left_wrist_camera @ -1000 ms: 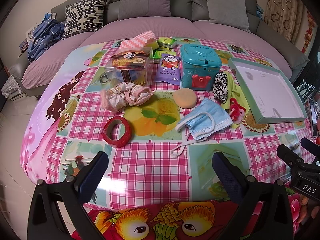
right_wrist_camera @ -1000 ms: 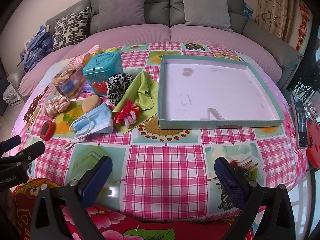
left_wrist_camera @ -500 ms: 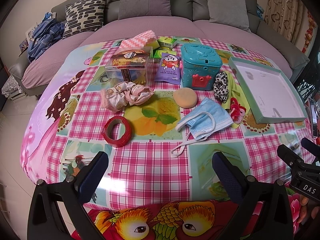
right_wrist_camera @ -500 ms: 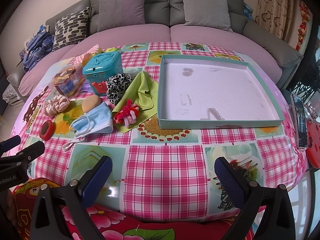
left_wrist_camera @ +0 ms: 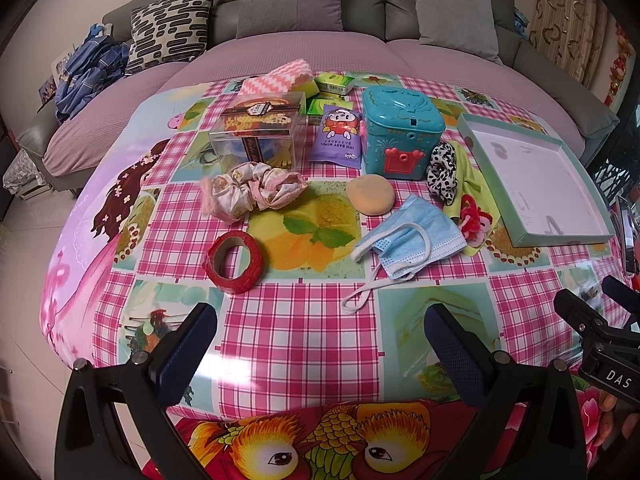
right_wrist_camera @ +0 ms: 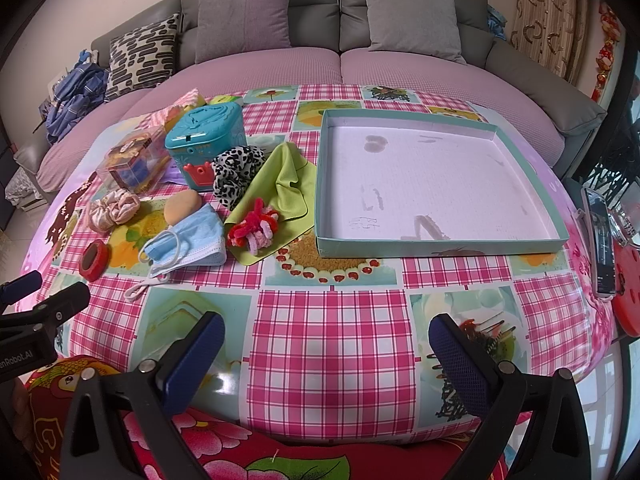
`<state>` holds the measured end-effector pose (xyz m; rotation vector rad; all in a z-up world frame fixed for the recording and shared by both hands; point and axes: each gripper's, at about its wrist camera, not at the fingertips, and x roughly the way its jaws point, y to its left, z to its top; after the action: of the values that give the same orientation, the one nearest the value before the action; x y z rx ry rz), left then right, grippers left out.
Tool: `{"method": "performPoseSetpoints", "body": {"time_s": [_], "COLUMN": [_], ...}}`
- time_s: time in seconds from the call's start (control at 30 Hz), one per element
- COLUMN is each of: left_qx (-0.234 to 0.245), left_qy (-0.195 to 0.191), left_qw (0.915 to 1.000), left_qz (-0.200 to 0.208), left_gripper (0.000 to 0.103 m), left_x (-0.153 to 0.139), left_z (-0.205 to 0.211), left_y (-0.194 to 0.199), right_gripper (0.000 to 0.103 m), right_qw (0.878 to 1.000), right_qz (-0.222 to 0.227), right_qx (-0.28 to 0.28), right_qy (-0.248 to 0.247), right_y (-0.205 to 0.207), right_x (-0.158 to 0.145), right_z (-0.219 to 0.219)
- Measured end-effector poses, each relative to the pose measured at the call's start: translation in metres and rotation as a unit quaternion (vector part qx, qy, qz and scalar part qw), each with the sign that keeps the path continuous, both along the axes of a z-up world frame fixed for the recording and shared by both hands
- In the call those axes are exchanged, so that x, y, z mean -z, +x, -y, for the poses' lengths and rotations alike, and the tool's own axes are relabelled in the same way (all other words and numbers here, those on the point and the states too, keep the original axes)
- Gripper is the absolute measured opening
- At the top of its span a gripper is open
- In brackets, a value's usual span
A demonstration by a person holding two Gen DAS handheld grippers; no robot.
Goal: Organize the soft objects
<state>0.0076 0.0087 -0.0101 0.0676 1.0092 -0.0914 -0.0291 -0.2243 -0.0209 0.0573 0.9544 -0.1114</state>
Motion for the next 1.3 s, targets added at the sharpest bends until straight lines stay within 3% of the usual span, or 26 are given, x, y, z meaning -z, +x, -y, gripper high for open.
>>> {"method": "performPoseSetpoints", "body": {"time_s": [0.17, 0.33, 0.4, 0.47, 0.77, 1.03, 1.3], "left_qx": [0.0, 0.005, 0.004, -0.001, -0.037, -0.036, -0.024], "left_qy": [-0.004, -0.048, -0.048, -0.048, -0.116, -0.06, -0.041], "left_qw": [1.0, 0.9987, 0.9987, 0.9988, 0.9926, 0.9973, 0.998], "left_qz": [-0.002, -0.017, -0.014, -0.002, 0.004, -0.022, -0.041], "left_gripper": [0.103, 0.103, 0.103, 0.103, 0.103, 0.103, 0.103], "left_x": [0.0, -0.001, -0.004, -0.009, -0.018, 0.011, 0.037], "left_z": [-0.001, -0.014, -0.021, -0.031, -0.098, -0.103, -0.091], "left_y": [0.0, 0.006, 0.011, 0.016, 0.04, 0.055, 0.065], "right_gripper": [0.103, 0.103, 0.103, 0.103, 0.103, 0.102, 0.084], "right_qw": [1.0, 1.0, 0.999, 0.998, 0.995, 0.99, 0.986], "right_qz": [-0.006, 0.001, 0.002, 0.006, 0.003, -0.033, -0.05], "right_qx": [0.001, -0.008, -0.017, -0.03, -0.082, -0.114, -0.12], "right_qy": [0.005, 0.016, 0.033, 0.046, 0.053, 0.073, 0.108], "right_y": [0.0, 0.0, 0.004, 0.011, 0.049, 0.069, 0.085], "right_x": [0.001, -0.006, -0.012, -0.018, -0.026, 0.003, 0.018], "right_z": [0.001, -0.001, -0.005, -0.012, -0.053, -0.067, -0.063]}}
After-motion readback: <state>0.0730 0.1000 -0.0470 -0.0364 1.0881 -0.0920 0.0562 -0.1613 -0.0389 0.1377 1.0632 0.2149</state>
